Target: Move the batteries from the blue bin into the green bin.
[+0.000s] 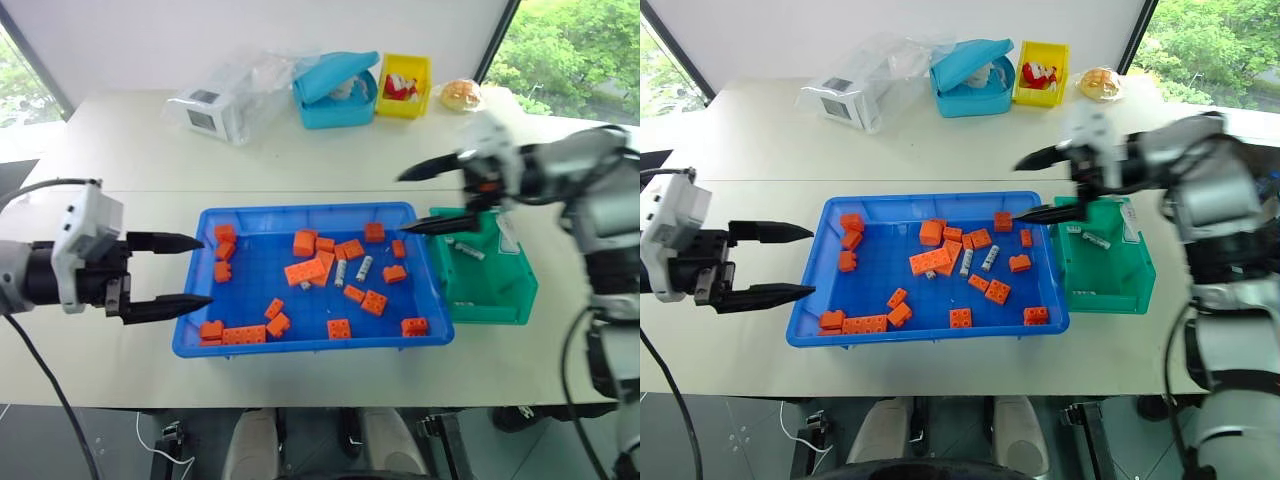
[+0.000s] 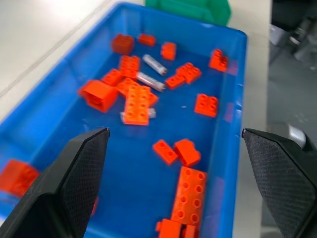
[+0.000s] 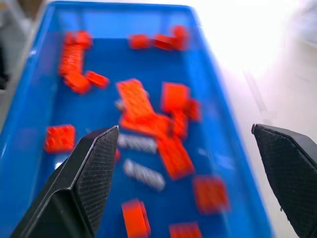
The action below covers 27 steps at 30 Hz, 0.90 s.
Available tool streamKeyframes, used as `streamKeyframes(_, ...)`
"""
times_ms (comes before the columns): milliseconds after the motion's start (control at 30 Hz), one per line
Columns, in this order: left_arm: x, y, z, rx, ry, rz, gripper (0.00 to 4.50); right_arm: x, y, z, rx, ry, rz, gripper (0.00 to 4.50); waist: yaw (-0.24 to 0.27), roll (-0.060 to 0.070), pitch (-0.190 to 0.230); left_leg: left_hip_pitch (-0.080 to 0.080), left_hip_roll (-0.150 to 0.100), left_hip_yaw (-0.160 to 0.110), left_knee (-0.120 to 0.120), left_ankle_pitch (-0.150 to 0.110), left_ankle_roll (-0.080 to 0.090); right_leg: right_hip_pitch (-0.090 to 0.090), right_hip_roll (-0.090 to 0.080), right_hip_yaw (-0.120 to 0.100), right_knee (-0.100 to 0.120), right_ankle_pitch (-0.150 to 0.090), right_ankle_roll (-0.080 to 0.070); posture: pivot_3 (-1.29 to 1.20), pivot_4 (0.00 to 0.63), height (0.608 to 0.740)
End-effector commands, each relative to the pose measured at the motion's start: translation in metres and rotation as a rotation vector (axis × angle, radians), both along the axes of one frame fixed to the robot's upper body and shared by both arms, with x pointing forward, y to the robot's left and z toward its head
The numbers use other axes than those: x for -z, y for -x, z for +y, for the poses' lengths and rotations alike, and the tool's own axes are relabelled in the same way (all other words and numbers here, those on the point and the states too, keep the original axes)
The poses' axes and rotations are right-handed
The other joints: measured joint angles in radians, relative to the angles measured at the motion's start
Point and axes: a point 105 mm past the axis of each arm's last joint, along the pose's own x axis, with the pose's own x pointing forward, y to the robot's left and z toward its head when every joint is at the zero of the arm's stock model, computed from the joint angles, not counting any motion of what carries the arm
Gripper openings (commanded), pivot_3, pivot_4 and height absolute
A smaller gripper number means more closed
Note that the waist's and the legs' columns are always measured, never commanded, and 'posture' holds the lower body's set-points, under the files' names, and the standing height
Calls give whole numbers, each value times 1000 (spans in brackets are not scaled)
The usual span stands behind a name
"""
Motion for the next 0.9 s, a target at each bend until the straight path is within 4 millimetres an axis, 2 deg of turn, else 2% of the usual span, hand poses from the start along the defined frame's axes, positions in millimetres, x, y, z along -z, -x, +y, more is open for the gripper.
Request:
streamKeyframes(33, 4, 5, -4, 56, -73, -16, 4500, 15, 1, 30, -114, 99, -13, 4417, 5, 0, 0, -1, 0, 0, 0, 0, 0, -1, 0, 0, 1, 0, 0, 0, 150, 736)
streamKeyframes(167, 6, 5, -9, 70, -73, -19, 4500, 41, -6, 58, -178, 177, 21, 4417, 8, 0, 0, -5, -1, 0, 3, 0, 0, -4, -1, 0, 3, 0, 0, 0, 150, 736)
streamKeyframes(300, 3, 4, -12, 52, -55, -40, 4500, 59, -15, 72, -197, 230, 29, 4417, 3, -1, 0, -5, -1, 0, 9, 0, 0, -4, -1, 0, 8, 0, 0, 0, 150, 736)
streamKeyframes(533, 0, 7, -13, 8, -35, -57, 4500, 79, -24, 79, -211, 287, 39, 4417, 0, -1, 0, -4, 0, -1, 10, 0, 0, -4, -1, 0, 12, 0, 0, 0, 150, 736)
streamKeyframes(733, -1, 9, -14, -13, -23, -68, 4500, 88, -28, 81, -208, 305, 60, 4417, -1, 0, 0, -4, 0, -1, 10, 0, 0, -4, -1, 0, 12, 0, 0, 0, 150, 736)
streamKeyframes(833, -2, 8, -14, -18, -19, -71, 4500, 91, -27, 82, -217, 316, 66, 3637, -1, 0, 0, -4, 0, -1, 10, 0, 0, -4, -1, 0, 12, 0, 0, 0, 150, 736)
streamKeyframes(900, -2, 8, -15, -19, -17, -74, 4500, 92, -27, 83, -219, 315, 66, 2639, -1, 0, 0, -4, 0, -1, 10, 0, 0, -4, -1, 0, 12, 0, 0, 0, 150, 736)
